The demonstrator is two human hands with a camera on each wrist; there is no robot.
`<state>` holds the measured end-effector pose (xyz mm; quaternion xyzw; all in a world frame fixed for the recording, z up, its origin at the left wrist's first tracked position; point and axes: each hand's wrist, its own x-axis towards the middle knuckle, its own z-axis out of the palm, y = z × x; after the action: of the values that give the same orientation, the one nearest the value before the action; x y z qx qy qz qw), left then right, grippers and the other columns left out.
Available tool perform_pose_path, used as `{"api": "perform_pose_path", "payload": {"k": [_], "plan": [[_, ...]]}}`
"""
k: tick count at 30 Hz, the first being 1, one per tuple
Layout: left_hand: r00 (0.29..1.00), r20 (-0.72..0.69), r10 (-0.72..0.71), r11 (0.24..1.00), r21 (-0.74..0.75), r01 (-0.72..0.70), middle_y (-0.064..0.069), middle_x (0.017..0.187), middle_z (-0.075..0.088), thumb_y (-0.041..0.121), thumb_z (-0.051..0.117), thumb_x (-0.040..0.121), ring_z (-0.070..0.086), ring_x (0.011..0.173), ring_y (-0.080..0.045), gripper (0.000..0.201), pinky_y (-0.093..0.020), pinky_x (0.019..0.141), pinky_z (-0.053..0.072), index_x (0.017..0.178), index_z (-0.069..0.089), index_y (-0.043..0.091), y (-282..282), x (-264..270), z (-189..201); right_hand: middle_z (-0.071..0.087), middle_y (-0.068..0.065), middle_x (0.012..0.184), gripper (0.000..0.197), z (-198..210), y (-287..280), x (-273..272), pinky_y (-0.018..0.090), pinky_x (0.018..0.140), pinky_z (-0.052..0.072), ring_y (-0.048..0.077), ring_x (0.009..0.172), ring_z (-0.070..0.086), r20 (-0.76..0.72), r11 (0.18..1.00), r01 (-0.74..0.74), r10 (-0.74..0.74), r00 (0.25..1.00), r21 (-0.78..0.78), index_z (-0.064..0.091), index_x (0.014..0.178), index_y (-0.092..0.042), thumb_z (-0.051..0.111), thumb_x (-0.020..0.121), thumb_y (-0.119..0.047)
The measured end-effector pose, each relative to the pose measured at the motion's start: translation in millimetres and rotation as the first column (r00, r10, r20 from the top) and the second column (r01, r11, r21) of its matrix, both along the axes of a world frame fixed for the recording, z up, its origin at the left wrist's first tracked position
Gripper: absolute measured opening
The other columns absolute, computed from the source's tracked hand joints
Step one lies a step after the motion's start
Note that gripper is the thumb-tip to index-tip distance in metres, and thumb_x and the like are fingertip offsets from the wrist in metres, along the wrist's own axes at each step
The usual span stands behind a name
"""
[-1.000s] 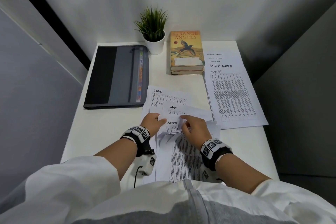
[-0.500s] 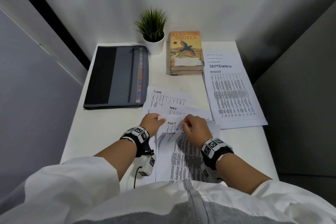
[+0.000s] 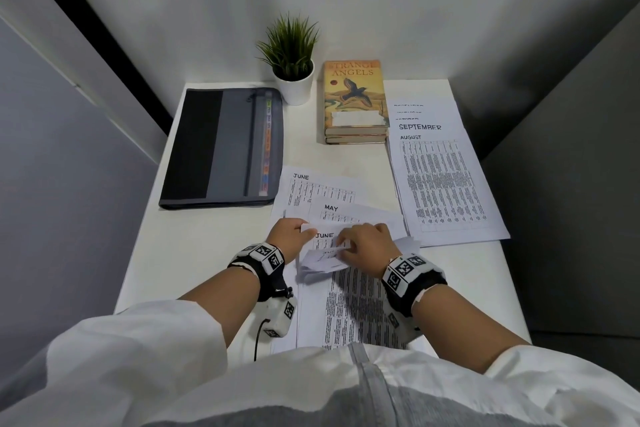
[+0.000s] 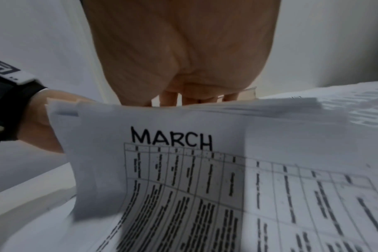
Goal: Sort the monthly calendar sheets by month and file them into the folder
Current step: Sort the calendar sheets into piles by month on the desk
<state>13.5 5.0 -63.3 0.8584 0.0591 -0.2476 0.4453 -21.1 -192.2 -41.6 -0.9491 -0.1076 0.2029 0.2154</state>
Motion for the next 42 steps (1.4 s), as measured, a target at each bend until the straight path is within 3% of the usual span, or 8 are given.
{"api": "perform_pose_path", "payload": {"k": [8,14,17,23,31,35,39,42], "plan": [[0.993,-0.049,0.106,0.99,-0.091,-0.11,-0.009,0.084,0.069,0.016,0.078,0.079,0.063,0.08,-0.025,0.013,-0.039,0.077,0.053,0.08,0.066,0.011,-6.3,0.4,-8.5,0.062,0.008,0.106,0.014,-4.3,-1.0,-13.3,0.035,0.075,0.047,0.026,0.095,0.056,0.346,0.997,-0.056,0.032,0.938,0.059,0.071,0.086,-0.007,0.066,0.082,-0.02],[0.998,-0.016,0.067,0.997,-0.038,-0.067,0.001,0.079,0.065,0.03,0.068,0.087,0.059,0.075,-0.017,0.02,-0.026,0.068,0.045,0.087,0.069,0.011,-2.7,1.8,-10.0,0.06,0.002,0.086,0.008,-9.2,-7.1,-23.6,0.034,0.076,0.045,0.024,0.078,0.058,0.293,0.992,-0.04,0.004,0.956,0.117,0.07,0.086,-0.014,0.065,0.081,-0.019],[0.999,-0.014,0.036,0.999,0.019,-0.036,-0.009,0.069,0.049,0.025,0.061,0.091,0.045,0.066,-0.021,0.028,-0.028,0.059,0.032,0.076,0.06,0.002,0.3,3.6,-9.7,0.058,0.003,0.089,0.007,-11.3,-7.1,-27.5,0.036,0.07,0.049,0.025,0.076,0.058,0.27,0.984,-0.041,-0.007,0.963,0.172,0.068,0.084,-0.013,0.069,0.077,-0.013],[0.998,-0.042,0.051,0.998,-0.046,-0.053,-0.016,0.085,0.07,0.021,0.075,0.081,0.061,0.075,-0.023,0.018,-0.035,0.074,0.051,0.086,0.069,0.004,-1.1,3.3,-10.8,0.056,0.011,0.125,0.009,-16.8,-5.9,-30.9,0.039,0.081,0.05,0.03,0.099,0.057,0.281,0.979,-0.037,-0.021,0.96,0.199,0.065,0.08,-0.011,0.07,0.074,-0.01],[0.999,-0.016,0.033,0.999,-0.004,-0.033,-0.004,0.067,0.053,0.024,0.064,0.089,0.047,0.062,-0.017,0.024,-0.026,0.059,0.036,0.078,0.063,0.002,3.4,2.2,-9.0,0.063,-0.001,0.082,0.01,-14.1,-4.4,-33.3,0.034,0.07,0.046,0.025,0.085,0.051,0.362,0.986,-0.057,-0.004,0.932,0.157,0.065,0.076,-0.014,0.073,0.07,-0.012],[0.999,-0.033,0.024,1.0,0.011,-0.023,-0.005,0.063,0.05,0.023,0.066,0.089,0.045,0.06,-0.018,0.027,-0.026,0.058,0.035,0.068,0.058,0.008,7.0,2.7,-13.1,0.06,0.005,0.091,0.008,-13.7,-4.1,-34.5,0.038,0.066,0.049,0.025,0.08,0.055,0.312,0.978,-0.047,-0.019,0.95,0.203,0.064,0.078,-0.01,0.07,0.074,-0.01],[0.994,-0.081,0.075,0.992,-0.095,-0.082,-0.013,0.08,0.07,0.02,0.076,0.081,0.061,0.07,-0.023,0.018,-0.033,0.069,0.049,0.085,0.069,0.004,4.9,0.9,-14.5,0.059,0.014,0.118,0.01,-16.1,-4.2,-35.2,0.039,0.077,0.051,0.032,0.093,0.058,0.324,0.976,-0.046,-0.026,0.946,0.212,0.064,0.079,-0.008,0.071,0.073,-0.008],[0.986,-0.116,0.119,0.981,-0.139,-0.135,-0.01,0.075,0.069,0.016,0.082,0.074,0.058,0.064,-0.018,0.016,-0.028,0.064,0.047,0.08,0.069,0.01,1.0,0.5,-13.4,0.063,0.009,0.105,0.011,-17.1,-3.5,-34.7,0.04,0.077,0.048,0.03,0.093,0.054,0.343,0.981,-0.06,-0.008,0.939,0.187,0.065,0.08,-0.009,0.072,0.072,-0.008]]}}
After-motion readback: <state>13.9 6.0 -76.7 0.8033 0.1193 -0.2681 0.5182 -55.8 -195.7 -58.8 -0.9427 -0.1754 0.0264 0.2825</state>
